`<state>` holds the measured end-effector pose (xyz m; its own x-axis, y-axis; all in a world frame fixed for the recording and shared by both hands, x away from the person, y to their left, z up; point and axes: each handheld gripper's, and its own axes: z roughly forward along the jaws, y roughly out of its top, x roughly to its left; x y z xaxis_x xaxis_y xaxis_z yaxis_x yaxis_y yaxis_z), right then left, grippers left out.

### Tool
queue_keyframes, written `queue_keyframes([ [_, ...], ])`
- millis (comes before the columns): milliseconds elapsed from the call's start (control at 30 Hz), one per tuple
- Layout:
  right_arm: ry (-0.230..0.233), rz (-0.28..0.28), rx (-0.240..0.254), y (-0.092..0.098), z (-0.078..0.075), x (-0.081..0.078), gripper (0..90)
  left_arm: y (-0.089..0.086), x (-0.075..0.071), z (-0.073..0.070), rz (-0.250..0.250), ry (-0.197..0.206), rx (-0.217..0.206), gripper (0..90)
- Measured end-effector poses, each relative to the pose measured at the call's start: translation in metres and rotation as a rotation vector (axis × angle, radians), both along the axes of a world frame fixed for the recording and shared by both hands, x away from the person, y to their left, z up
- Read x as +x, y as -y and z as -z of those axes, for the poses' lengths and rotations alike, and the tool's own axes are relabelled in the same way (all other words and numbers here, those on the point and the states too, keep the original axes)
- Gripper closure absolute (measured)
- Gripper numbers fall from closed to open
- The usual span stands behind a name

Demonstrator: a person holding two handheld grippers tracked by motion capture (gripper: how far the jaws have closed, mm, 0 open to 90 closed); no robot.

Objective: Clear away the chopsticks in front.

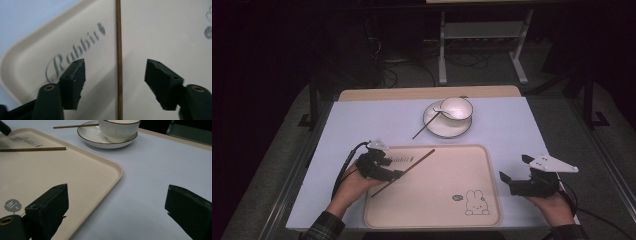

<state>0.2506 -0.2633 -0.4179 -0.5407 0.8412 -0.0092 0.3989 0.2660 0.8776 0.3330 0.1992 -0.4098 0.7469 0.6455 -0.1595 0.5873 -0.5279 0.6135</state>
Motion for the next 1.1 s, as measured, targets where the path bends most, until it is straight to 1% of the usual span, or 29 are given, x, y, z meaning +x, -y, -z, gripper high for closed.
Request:
queue_keyframes([
  [133,-0.001,0.002,0.004,0.000,0.000,0.000,4.6,0.010,0.016,-0.008,0.014,0.024,-0.004,18.4],
  [200,0.000,0.000,0.004,0.001,0.000,0.000,4.6,0.016,0.024,-0.012,0.025,0.039,-0.004,16.9],
  [333,0.000,-0.003,0.003,0.000,0.000,0.000,4.7,0.028,0.042,-0.022,0.030,0.065,-0.013,16.6],
  [467,-0.002,-0.003,0.005,0.000,0.000,0.000,4.8,0.041,0.060,-0.030,0.043,0.092,-0.003,16.6],
  [633,-0.002,-0.003,0.013,0.002,0.001,0.000,4.8,0.055,0.082,-0.036,0.038,0.105,-0.011,16.9],
  [667,-0.004,-0.003,0.013,0.002,0.001,0.000,4.8,0.057,0.087,-0.036,0.038,0.108,-0.016,17.2],
  [833,-0.001,-0.006,0.019,0.002,0.000,0.000,4.9,0.070,0.108,-0.038,0.036,0.120,-0.007,19.1],
  [867,-0.001,-0.007,0.019,0.003,0.000,0.000,4.9,0.073,0.113,-0.038,0.036,0.128,-0.008,20.0],
  [933,-0.003,-0.005,0.020,0.003,0.000,0.000,4.9,0.078,0.121,-0.038,0.035,0.139,-0.017,23.3],
  [1100,-0.001,-0.003,0.023,0.004,0.000,0.000,5.0,0.091,0.140,-0.033,0.023,0.166,0.007,34.1],
])
